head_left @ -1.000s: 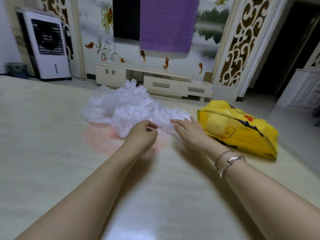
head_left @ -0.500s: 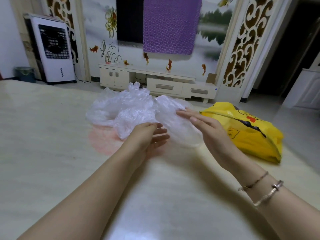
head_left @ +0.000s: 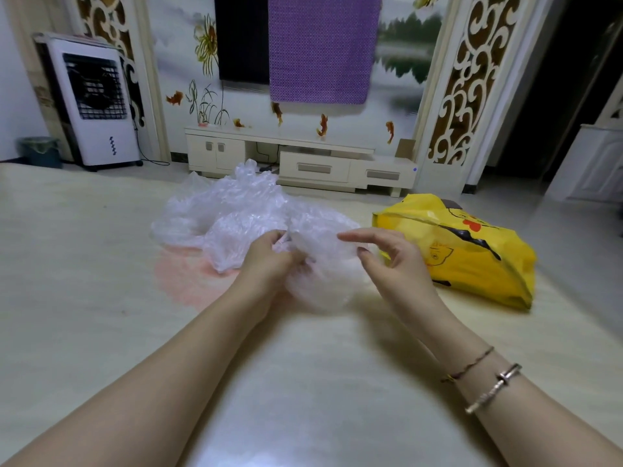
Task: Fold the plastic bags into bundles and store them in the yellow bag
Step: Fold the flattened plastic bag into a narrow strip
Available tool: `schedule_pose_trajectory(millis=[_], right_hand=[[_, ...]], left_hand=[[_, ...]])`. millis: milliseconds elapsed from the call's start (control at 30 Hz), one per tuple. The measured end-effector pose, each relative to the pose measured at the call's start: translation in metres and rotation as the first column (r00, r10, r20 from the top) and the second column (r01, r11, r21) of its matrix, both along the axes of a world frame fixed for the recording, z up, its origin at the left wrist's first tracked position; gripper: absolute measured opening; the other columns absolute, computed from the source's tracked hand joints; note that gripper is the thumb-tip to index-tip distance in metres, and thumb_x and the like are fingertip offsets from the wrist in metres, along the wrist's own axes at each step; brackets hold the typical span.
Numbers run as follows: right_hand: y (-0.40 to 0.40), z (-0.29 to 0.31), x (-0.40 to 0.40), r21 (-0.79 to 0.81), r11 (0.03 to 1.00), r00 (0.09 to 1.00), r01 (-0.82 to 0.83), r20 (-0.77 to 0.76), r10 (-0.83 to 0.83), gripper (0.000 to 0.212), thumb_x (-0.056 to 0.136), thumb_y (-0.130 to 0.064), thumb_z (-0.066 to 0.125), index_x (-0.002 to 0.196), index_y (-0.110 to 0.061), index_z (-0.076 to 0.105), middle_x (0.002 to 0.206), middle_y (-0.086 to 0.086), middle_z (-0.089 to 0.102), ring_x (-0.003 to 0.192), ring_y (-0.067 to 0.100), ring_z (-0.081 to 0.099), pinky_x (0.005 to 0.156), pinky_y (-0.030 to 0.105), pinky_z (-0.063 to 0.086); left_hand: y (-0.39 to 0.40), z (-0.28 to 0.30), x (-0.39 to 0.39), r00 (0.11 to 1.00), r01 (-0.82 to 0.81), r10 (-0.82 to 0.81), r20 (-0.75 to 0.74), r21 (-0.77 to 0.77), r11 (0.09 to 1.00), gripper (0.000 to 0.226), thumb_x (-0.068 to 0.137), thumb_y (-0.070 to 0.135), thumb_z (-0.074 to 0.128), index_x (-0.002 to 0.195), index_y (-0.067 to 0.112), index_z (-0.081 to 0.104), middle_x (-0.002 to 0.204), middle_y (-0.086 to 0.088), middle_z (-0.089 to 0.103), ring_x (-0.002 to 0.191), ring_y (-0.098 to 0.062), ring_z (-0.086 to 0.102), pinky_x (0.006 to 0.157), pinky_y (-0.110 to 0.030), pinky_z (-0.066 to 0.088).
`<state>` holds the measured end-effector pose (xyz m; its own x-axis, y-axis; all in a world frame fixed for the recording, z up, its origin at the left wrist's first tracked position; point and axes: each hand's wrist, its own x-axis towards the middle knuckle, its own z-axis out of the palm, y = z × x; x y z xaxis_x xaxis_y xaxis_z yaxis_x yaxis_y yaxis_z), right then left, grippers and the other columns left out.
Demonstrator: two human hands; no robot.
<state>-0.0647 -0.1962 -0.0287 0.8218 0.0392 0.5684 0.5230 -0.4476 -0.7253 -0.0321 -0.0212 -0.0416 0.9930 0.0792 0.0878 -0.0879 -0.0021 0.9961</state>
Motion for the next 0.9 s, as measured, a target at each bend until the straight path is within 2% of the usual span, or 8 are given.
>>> schedule_pose_trajectory(millis=[100,233,333,433,567,633,767,900], right_hand=[[-0.006,0.001,0.0,0.064,0.995,0.997,0.073,0.033,-0.075,0.045,0.088,0.007,0.051,0.094,-0.032,0.073,0.099,-0.022,0.067,0.103,0.002,0.053,0.082,0.007,0.037],[-0.01,0.001,-0.001,0.265,0.958,0.992,0.107,0.039,-0.122,0.043,0.089,0.01,0.052,0.083,-0.026,0.074,0.093,-0.006,0.073,0.088,0.01,0.064,0.073,0.015,0.05],[-0.009,0.002,-0.001,0.379,0.922,0.995,0.082,0.019,-0.096,0.037,0.085,0.011,0.057,0.077,-0.021,0.073,0.083,-0.005,0.074,0.086,0.011,0.067,0.076,0.021,0.053],[-0.009,0.004,0.0,0.521,0.854,1.0,0.006,-0.027,0.009,0.047,0.083,0.018,0.053,0.068,-0.022,0.073,0.076,-0.005,0.072,0.084,0.015,0.066,0.086,0.031,0.052],[-0.013,0.005,-0.001,0.678,0.732,0.983,-0.066,-0.08,0.163,0.041,0.082,0.025,0.047,0.07,-0.011,0.062,0.068,0.0,0.066,0.074,0.018,0.062,0.072,0.029,0.054],[-0.012,0.006,-0.004,0.669,0.734,0.968,-0.118,-0.086,0.234,0.035,0.082,0.028,0.04,0.075,-0.004,0.055,0.07,0.004,0.065,0.08,0.018,0.068,0.075,0.029,0.058],[-0.001,0.006,-0.01,0.699,0.698,0.906,-0.159,-0.178,0.384,0.024,0.091,0.012,0.031,0.086,-0.008,0.042,0.067,0.011,0.062,0.084,0.021,0.067,0.079,0.03,0.054],[0.009,-0.001,-0.012,0.433,0.893,0.949,-0.127,-0.209,0.236,0.013,0.093,-0.011,0.058,0.096,-0.012,0.045,0.085,0.003,0.061,0.08,0.005,0.06,0.076,0.018,0.048]], left_hand=[[-0.001,-0.003,0.003,0.985,-0.165,0.137,0.105,0.328,0.93,0.022,0.085,0.009,0.062,0.107,0.009,0.061,0.099,-0.004,0.065,0.096,-0.024,0.063,0.071,-0.029,0.045],[0.002,-0.002,-0.003,0.979,-0.194,0.134,0.157,0.478,0.857,0.058,0.089,0.023,0.063,0.141,0.013,0.038,0.138,-0.002,0.04,0.129,-0.022,0.038,0.089,-0.024,0.032],[0.002,0.002,-0.015,0.949,-0.284,0.153,0.274,0.537,0.795,0.046,0.091,0.026,0.058,0.135,0.023,0.043,0.131,0.004,0.034,0.123,-0.019,0.024,0.09,-0.027,0.03],[-0.001,0.009,-0.026,0.957,-0.203,0.089,0.275,0.419,0.885,0.023,0.093,0.02,0.055,0.114,0.029,0.049,0.121,0.009,0.044,0.109,-0.013,0.045,0.082,-0.024,0.039],[-0.008,0.021,-0.034,0.993,0.105,-0.108,0.049,0.052,0.993,0.019,0.099,0.017,0.048,0.117,0.022,0.05,0.123,0.004,0.055,0.1,-0.015,0.065,0.078,-0.026,0.054],[-0.011,0.024,-0.037,0.971,0.234,-0.24,-0.017,-0.165,0.958,0.031,0.1,0.011,0.047,0.131,0.008,0.048,0.127,-0.009,0.058,0.102,-0.024,0.067,0.075,-0.029,0.059],[-0.015,0.024,-0.041,0.949,0.299,-0.314,-0.002,-0.304,0.905,0.037,0.092,0.009,0.061,0.126,0.001,0.054,0.118,-0.018,0.065,0.096,-0.023,0.069,0.076,-0.026,0.058],[-0.021,0.02,-0.043,0.975,0.209,-0.222,0.004,-0.348,0.914,0.032,0.082,-0.004,0.069,0.112,0.0,0.059,0.12,-0.016,0.061,0.101,-0.024,0.067,0.078,-0.025,0.058]])
